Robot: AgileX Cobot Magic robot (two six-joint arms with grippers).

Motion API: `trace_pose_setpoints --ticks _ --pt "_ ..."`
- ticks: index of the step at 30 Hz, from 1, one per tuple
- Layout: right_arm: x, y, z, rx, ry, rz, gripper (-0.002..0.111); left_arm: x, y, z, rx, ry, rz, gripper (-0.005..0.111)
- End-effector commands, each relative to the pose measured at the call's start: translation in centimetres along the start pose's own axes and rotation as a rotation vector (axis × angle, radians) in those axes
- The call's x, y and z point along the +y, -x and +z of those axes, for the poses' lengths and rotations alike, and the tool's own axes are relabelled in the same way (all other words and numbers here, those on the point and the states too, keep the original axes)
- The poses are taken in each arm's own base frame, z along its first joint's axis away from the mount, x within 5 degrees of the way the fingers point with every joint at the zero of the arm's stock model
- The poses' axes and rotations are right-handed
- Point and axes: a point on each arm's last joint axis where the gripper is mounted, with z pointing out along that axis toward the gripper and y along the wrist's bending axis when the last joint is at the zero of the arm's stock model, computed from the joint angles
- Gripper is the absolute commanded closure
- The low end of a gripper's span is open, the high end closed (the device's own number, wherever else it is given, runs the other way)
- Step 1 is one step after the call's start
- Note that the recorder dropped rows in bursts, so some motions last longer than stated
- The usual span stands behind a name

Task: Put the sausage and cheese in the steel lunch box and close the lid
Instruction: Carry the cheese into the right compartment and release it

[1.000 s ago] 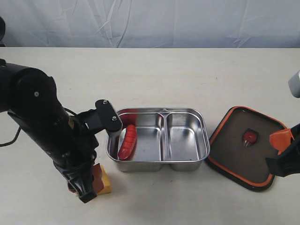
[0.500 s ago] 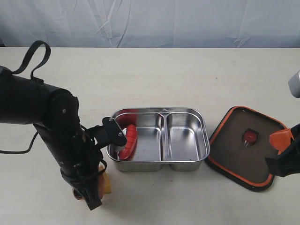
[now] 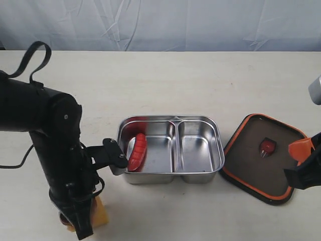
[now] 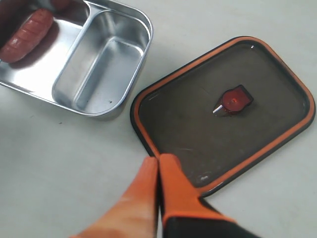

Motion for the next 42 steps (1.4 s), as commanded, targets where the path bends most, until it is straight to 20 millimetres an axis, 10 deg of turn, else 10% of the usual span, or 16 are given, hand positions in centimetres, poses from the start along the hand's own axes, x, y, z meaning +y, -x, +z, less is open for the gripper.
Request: trace_pose_setpoints --ticks 1,14,33,42 --pt "-0.1 0.0 -0.1 -0.008 -0.008 -0.007 0.108 -0.8 -0.5 -2.2 -0.077 0.036 0.024 0.107" --pt "-0.1 0.0 -0.1 -0.01 -0.008 -0.005 0.108 -3.0 4.2 -10.2 -0.694 0.007 0.118 0.107" --pt "-0.1 0.0 -0.1 -0.008 -0.008 0.002 0.108 -1.9 15.6 -6.0 -0.723 0.012 0.099 0.106" --pt "-0.5 0.0 -0.1 -0.015 -0.056 0.044 0.108 -1.9 15.6 -6.1 -0.717 -0.012 0.048 0.056"
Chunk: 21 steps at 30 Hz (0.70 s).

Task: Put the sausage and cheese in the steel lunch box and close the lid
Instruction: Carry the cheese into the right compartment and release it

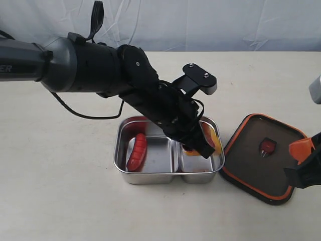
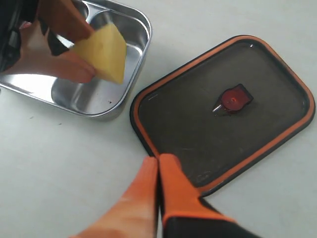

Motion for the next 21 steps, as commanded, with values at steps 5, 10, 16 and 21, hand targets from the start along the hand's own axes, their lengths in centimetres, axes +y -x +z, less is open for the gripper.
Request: trace_pose_setpoints --ticks 5,10,16,21 --pt "-1.9 -0.1 0.0 -0.03 -0.206 0.151 0.108 -0.3 0.3 -0.2 -0.005 -0.008 -0.015 0.056" --pt "-2.8 -1.1 1.0 0.042 -0.317 0.271 0.108 -0.7 -0.1 -0.4 0.046 -0.039 0.014 0.085" --pt "-2.9 -0.3 2.4 0.078 -0.361 0.37 0.108 -1.1 -0.8 -2.3 0.169 -0.023 0.05 0.107" --pt "-3.1 2.4 3.7 0.091 -0.373 0.459 0.108 -0.9 -0.8 -5.5 0.241 0.119 0.073 0.107"
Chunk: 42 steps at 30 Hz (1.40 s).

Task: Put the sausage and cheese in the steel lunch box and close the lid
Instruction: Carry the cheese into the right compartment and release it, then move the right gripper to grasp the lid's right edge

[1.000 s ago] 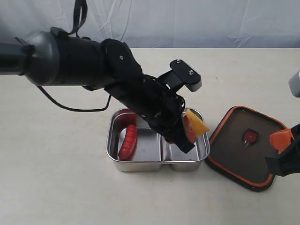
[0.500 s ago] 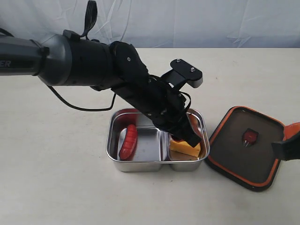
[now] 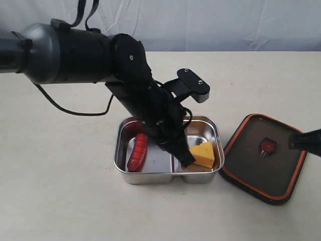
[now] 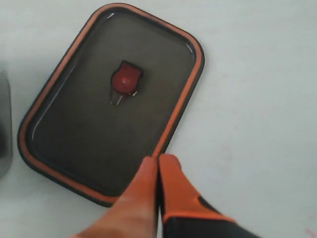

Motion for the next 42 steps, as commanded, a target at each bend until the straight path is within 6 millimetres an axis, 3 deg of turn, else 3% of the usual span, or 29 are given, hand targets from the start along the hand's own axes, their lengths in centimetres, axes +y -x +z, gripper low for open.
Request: trace_pose_setpoints --ticks 1,8,14,22,24,28,29,42 --pt "0.8 3.0 0.6 0.003 -0.02 0.096 0.108 -0.3 -0.3 -3.5 0.041 0.116 0.004 0.107" --pt "-1.5 7.7 3.1 0.145 -0.002 0.198 0.108 -2.2 -1.7 -8.7 -0.064 0.157 0.03 0.107" --pt "-4.0 7.6 7.8 0.346 0.031 0.272 0.108 -3.7 -3.9 -11.3 -0.128 0.164 0.027 0.107" --pt "-4.6 6.4 13.1 0.505 0.005 0.258 0.106 -4.1 -6.3 -10.9 -0.145 0.181 0.018 0.107" --pt "-4.4 6.1 13.9 0.53 0.013 0.25 0.096 -4.0 -6.7 -10.4 -0.141 0.185 0.015 0.107" --pt "-4.3 5.5 15.5 0.575 0.014 0.237 0.064 -3.9 -7.3 -9.7 -0.136 0.189 0.008 0.107" --pt "-4.3 5.3 15.8 0.587 0.013 0.237 0.063 -3.8 -7.4 -9.6 -0.138 0.192 0.007 0.107" --pt "-3.9 4.3 18.7 0.626 0.016 0.277 0.064 -3.7 -7.4 -9.4 -0.17 0.204 0.002 0.107"
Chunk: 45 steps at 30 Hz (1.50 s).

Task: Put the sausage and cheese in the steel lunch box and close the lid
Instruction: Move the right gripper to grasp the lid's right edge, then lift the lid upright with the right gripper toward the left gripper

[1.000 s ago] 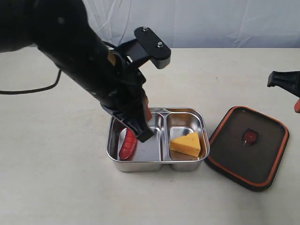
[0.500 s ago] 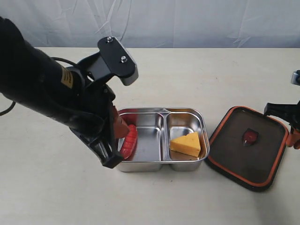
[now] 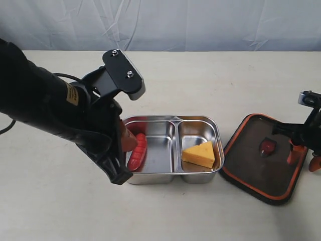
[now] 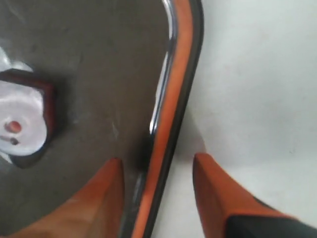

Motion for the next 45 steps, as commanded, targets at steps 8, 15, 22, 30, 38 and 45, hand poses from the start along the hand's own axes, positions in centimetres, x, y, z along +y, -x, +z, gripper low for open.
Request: trace_pose_setpoints --ticks 8,15,22,30,38,45 --pt "-0.1 0.4 1.1 0.008 -0.004 0.062 0.096 -0.2 0.1 -0.2 -0.025 0.0 -0.009 0.107" --pt "-0.3 0.4 0.4 -0.016 -0.023 0.036 0.109 -0.5 0.3 -0.2 -0.046 -0.045 -0.078 0.107" --pt "-0.7 -0.8 -7.0 -0.258 -0.003 -0.023 0.109 0.0 1.5 -0.5 -0.183 -0.118 -0.324 0.09" --pt "0.8 -4.6 -13.5 -0.413 0.259 -0.18 0.109 2.2 1.9 -1.8 -0.309 -0.291 -0.524 0.064" --pt "1.9 -5.9 -14.9 -0.431 0.403 -0.267 0.109 2.5 2.9 -3.2 -0.453 -0.519 -0.563 0.064" --pt "3.9 -7.0 -14.9 -0.401 0.424 -0.376 0.109 2.2 3.1 -3.1 -0.46 -0.584 -0.557 0.064"
